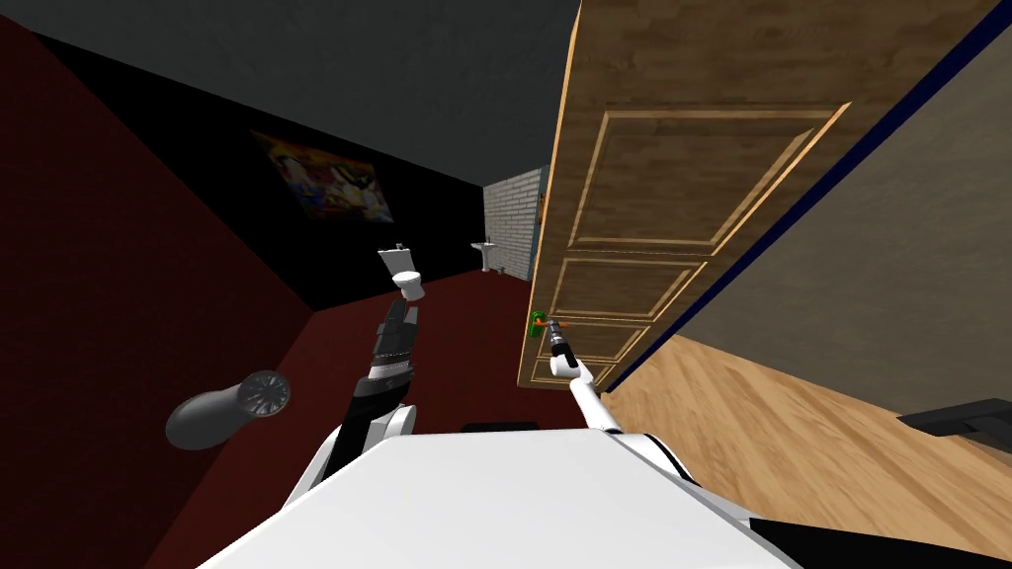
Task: Push the door open
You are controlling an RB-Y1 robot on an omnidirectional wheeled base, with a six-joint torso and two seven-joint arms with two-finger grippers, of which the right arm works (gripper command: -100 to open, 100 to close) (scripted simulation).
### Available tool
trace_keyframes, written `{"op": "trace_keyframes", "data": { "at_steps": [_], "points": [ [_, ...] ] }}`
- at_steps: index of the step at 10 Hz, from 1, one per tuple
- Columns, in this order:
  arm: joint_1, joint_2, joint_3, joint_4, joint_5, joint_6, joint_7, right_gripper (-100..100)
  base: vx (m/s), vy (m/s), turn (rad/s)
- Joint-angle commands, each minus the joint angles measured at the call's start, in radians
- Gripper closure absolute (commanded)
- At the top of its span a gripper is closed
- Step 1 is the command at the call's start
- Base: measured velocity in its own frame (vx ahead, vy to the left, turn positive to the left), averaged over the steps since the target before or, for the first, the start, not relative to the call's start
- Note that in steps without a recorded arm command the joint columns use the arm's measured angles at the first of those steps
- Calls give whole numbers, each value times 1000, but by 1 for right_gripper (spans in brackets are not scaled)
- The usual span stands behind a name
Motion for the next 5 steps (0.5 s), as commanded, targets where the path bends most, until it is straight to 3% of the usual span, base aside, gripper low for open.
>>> {"op": "trace_keyframes", "data": {
  "at_steps": [1, 5],
  "points": [
    [-14, -10, -29, 13, -4, -1, 7, 100, 154, 143, -91],
    [-18, -14, -72, 26, -9, -4, 18, 100, 171, 128, -70]
  ]
}}
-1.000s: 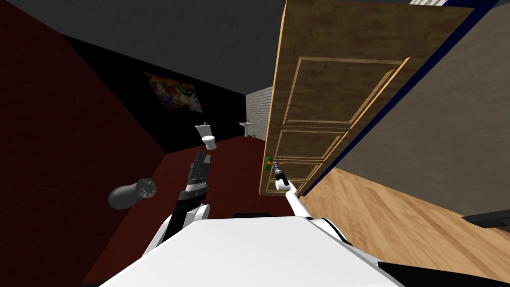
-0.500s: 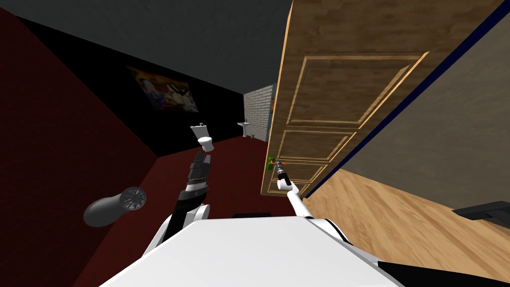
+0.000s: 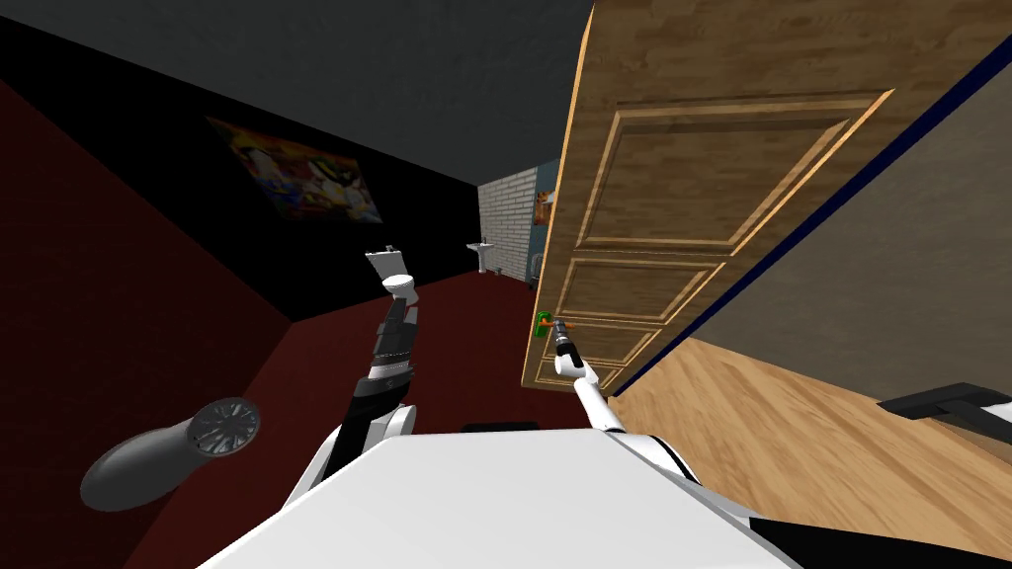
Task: Push the door open
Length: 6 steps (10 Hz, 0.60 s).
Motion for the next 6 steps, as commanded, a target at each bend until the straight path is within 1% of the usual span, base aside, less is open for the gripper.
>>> {"op": "trace_keyframes", "data": {
  "at_steps": [1, 2, 3, 6],
  "points": [
    [-15, -1, -16, 15, -2, -9, 5, 100, 163, 101, -57],
    [-6, -3, -11, 10, -1, -4, 2, 100, 78, 35, -39],
    [-7, -9, -31, 14, -6, -7, 6, 100, 132, 47, -60],
    [-7, -16, -61, 21, -12, -10, 15, 100, 200, 84, -69]
  ]
}}
